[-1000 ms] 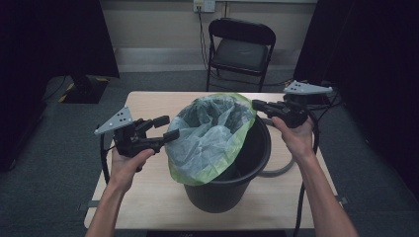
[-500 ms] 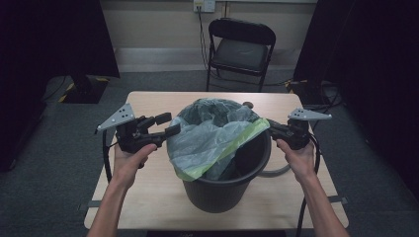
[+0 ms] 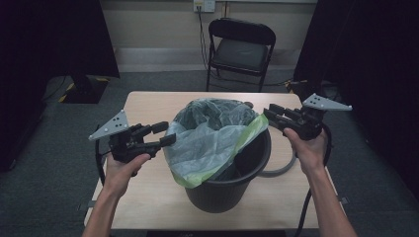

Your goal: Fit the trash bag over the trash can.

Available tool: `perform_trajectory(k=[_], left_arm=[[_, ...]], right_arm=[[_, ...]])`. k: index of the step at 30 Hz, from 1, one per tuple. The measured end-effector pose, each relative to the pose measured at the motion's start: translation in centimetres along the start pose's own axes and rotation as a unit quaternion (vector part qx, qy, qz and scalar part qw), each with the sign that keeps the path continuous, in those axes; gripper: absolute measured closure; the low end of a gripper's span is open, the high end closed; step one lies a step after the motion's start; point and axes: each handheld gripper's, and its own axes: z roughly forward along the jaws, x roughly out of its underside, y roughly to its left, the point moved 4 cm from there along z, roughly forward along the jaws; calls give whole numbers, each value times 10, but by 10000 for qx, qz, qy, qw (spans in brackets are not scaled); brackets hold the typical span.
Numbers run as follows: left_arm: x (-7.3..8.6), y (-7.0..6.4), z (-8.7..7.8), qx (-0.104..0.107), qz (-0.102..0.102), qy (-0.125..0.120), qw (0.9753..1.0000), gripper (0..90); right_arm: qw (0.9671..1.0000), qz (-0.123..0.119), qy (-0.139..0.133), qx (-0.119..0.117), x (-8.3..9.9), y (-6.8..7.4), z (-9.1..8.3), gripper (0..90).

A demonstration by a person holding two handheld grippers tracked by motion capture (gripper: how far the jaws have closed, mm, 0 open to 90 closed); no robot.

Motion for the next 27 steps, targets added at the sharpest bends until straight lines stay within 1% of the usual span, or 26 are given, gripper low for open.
perform_trajectory(k=[2,3,4,5,6,7,8,9,10,11,12,13,16,18,21,23,24,25,26,27], left_arm=[[-4,4,-1,-69,13,-119,9999,513],[-6,6,1,-70,-44,-178,9998,512],[-7,9,4,-65,-60,-196,9998,504],[-7,13,8,-132,-54,-138,9998,493],[-7,17,12,-218,-95,-71,9997,476],[-6,19,16,-252,-143,-46,9996,462],[-4,20,20,-244,-180,-12,9995,469],[-3,21,21,-245,-163,17,9996,474],[1,17,22,-326,-27,67,9994,525],[1,17,22,-326,-27,67,9994,547],[1,17,20,-344,-28,58,9994,547],[1,15,18,-336,-69,38,9994,565],[2,9,11,-314,5,41,9995,566],[3,5,5,-250,50,77,9996,568],[3,-2,-1,-161,86,115,9998,560],[3,-8,-5,-120,157,124,9997,541],[2,-9,-7,-71,171,99,9998,542],[0,-10,-8,51,109,-50,9999,548],[-2,-9,-11,-24,180,-219,9996,551],[-5,-8,-14,-122,284,-432,9986,551]], right_arm=[[10000,4,-61,-15,-2,2,0,624],[10000,14,-90,-23,-3,2,0,611],[9999,26,-106,-27,-4,2,1,605],[9999,33,-118,-36,-5,3,1,600],[9999,23,-138,-32,-7,3,1,592],[9999,41,-155,-39,-8,3,0,582],[9998,48,-181,-58,-9,4,0,579],[9997,47,-210,-78,-10,4,-1,573],[9997,31,-230,-96,-12,6,-3,564],[9997,31,-230,-96,-12,6,-3,564],[9997,36,-235,-113,-12,7,-3,559],[9996,34,-236,-136,-13,8,-4,540],[9995,41,-264,-151,-15,10,-4,524],[9995,18,-272,-163,-17,12,-4,496],[9995,21,-242,-186,-19,14,-1,483],[9995,18,-204,-241,-20,16,3,472],[9995,-2,-162,-272,-20,18,6,464],[9995,1,-133,-283,-21,19,8,459],[9995,-5,-124,-293,-22,20,10,458],[9994,16,-124,-328,-22,21,12,454]])
